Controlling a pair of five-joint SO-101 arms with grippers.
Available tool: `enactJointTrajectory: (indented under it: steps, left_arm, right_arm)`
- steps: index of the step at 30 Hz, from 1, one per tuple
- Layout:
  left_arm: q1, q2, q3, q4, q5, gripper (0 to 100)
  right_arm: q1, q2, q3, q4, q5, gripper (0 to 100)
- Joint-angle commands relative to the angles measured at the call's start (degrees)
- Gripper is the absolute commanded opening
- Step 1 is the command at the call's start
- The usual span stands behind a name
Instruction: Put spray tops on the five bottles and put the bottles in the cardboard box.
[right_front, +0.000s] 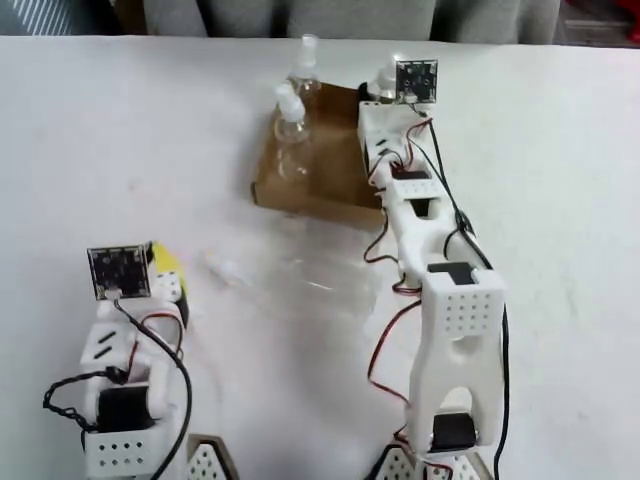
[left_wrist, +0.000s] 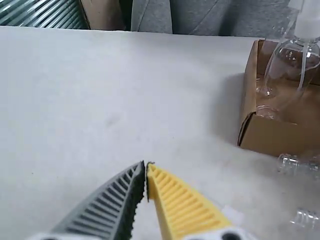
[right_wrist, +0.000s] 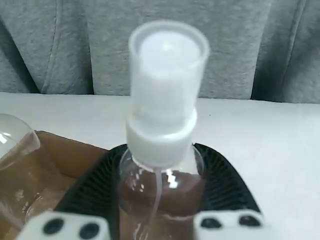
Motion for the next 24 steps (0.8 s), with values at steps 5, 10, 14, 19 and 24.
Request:
enactJointTrajectory:
  steps: [5, 10, 14, 19, 24]
  left_arm:
    - [-1.01, -0.75, -0.18, -0.88, -0.62, 2]
    - [-1.01, -0.75, -0.18, -0.88, -0.62, 2]
    - [-1.01, -0.75, -0.18, -0.88, -0.62, 2]
    - [-1.01, -0.75, -0.18, -0.88, -0.62, 2]
    - [-1.01, -0.75, -0.18, -0.88, -0.62, 2]
  right_arm:
    - [-0.84, -0.4, -1.49, 2.15, -0.18, 21.3]
    - [-0.84, -0.57, -1.58, 1.89, -0.26, 21.5]
    - [-0.92, -0.66, -1.58, 1.98, -0.26, 21.6]
    - [-0.92, -0.84, -1.58, 2.24, -0.26, 23.1]
    - [-1.8, -0.48, -1.23, 2.24, -0.26, 38.0]
